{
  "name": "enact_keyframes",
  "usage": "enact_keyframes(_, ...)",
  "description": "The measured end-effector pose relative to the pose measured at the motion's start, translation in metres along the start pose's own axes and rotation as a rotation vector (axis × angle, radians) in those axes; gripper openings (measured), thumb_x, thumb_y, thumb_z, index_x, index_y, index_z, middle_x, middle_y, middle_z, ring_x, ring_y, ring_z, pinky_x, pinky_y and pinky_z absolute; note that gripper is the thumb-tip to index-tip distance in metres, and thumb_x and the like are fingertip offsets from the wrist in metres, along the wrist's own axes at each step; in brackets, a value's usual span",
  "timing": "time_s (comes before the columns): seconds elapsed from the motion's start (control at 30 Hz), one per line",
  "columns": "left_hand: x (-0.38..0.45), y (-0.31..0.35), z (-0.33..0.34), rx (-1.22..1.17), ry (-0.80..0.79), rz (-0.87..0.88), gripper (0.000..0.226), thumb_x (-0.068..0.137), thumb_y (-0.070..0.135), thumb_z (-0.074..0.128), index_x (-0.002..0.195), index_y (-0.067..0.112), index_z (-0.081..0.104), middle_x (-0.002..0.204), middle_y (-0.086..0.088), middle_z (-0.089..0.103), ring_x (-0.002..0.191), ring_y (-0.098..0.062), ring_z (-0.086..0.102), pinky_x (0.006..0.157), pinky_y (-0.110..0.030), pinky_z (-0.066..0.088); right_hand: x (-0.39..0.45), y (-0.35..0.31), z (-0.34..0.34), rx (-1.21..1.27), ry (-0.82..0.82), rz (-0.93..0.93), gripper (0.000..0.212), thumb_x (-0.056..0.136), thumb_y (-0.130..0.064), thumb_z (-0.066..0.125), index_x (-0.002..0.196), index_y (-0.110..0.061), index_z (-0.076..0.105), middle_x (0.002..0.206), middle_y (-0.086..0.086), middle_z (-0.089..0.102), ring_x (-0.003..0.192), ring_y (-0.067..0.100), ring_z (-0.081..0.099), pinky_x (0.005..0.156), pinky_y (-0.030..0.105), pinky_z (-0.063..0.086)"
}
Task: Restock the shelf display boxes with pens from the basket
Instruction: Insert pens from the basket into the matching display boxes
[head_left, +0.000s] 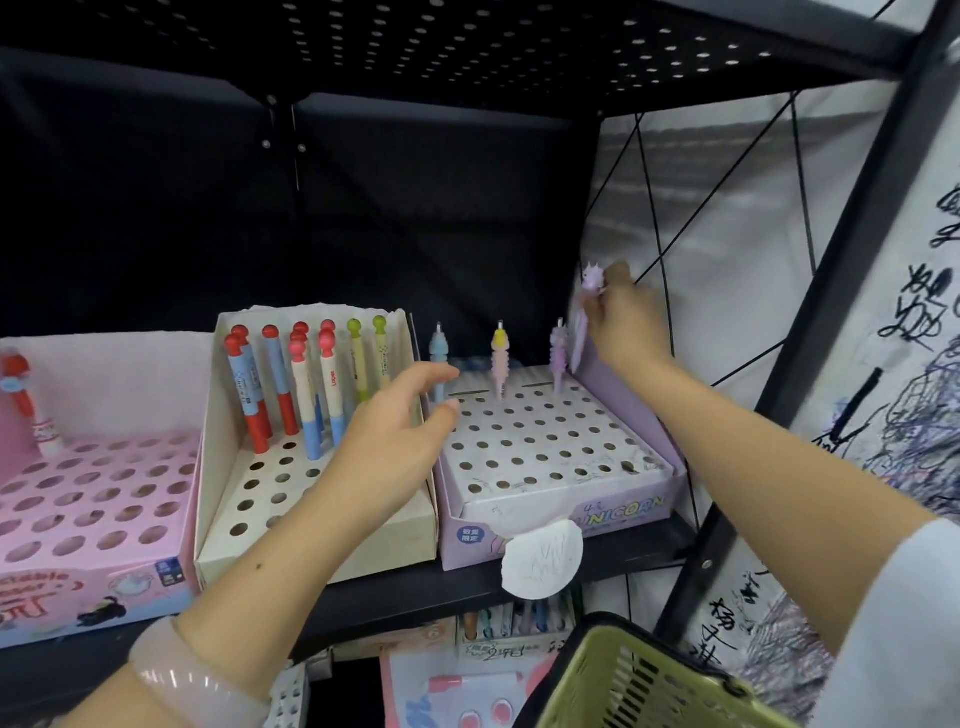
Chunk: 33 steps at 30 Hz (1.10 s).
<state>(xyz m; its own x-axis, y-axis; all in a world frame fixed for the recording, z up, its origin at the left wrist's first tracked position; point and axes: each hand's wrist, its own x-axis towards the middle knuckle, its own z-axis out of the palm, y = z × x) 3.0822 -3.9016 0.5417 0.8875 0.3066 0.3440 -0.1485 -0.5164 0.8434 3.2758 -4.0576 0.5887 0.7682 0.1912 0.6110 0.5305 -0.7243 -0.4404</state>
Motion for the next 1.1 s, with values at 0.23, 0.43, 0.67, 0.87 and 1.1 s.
enact_keyframes(0.23,-0.001,-0.005,0.000,-0.003,-0.021,0.011,0.027,0.093,0.029,0.047,0.101,0.054,0.046,0.120,0.023,0.048,0.078,0.014,0.049,0.071,-0.017,0.045,0.004,0.009,0.009,-0.009,-0.048,0.069,0.025,0.099,-0.017,0.039,0.113,0.003,0.043,0.105,0.024,0.059,0.090,0.034,0.056,0.063,0.030,0.028)
enact_keyframes(0.43,-0.001,-0.006,0.001,-0.020,-0.027,0.019,0.029,0.094,0.025,0.048,0.098,0.054,0.046,0.110,0.031,0.045,0.107,0.008,0.043,0.087,-0.018,0.035,0.005,0.016,0.022,-0.063,-0.205,0.181,0.023,0.100,-0.015,0.037,0.114,0.000,0.047,0.110,0.020,0.060,0.088,0.026,0.054,0.066,0.027,0.031)
enact_keyframes(0.67,-0.006,-0.003,0.000,-0.035,-0.033,0.030,0.028,0.094,0.023,0.048,0.101,0.051,0.046,0.111,0.030,0.045,0.114,0.005,0.039,0.091,-0.016,0.028,0.000,0.025,0.042,-0.282,-0.420,0.184,0.026,0.097,-0.008,0.036,0.109,-0.002,0.059,0.113,0.013,0.062,0.103,0.026,0.059,0.069,0.025,0.038)
enact_keyframes(0.87,-0.017,0.007,0.002,-0.049,-0.038,0.058,0.025,0.095,0.023,0.047,0.106,0.045,0.048,0.105,0.037,0.046,0.101,0.018,0.041,0.090,-0.022,0.036,-0.019,0.011,0.001,-0.154,-0.353,0.128,0.019,0.095,-0.014,0.043,0.101,-0.004,0.059,0.105,0.014,0.064,0.094,0.027,0.058,0.066,0.024,0.038)
enact_keyframes(1.1,-0.061,0.013,0.035,-0.192,-0.055,0.081,0.024,0.094,0.010,0.047,0.102,0.032,0.054,0.109,0.013,0.060,0.104,0.002,0.055,0.082,-0.008,0.045,-0.124,-0.007,-0.073,0.472,-0.663,0.044,0.015,0.097,-0.017,0.047,0.104,-0.018,0.061,0.092,0.002,0.070,0.081,0.014,0.067,0.070,0.020,0.056)
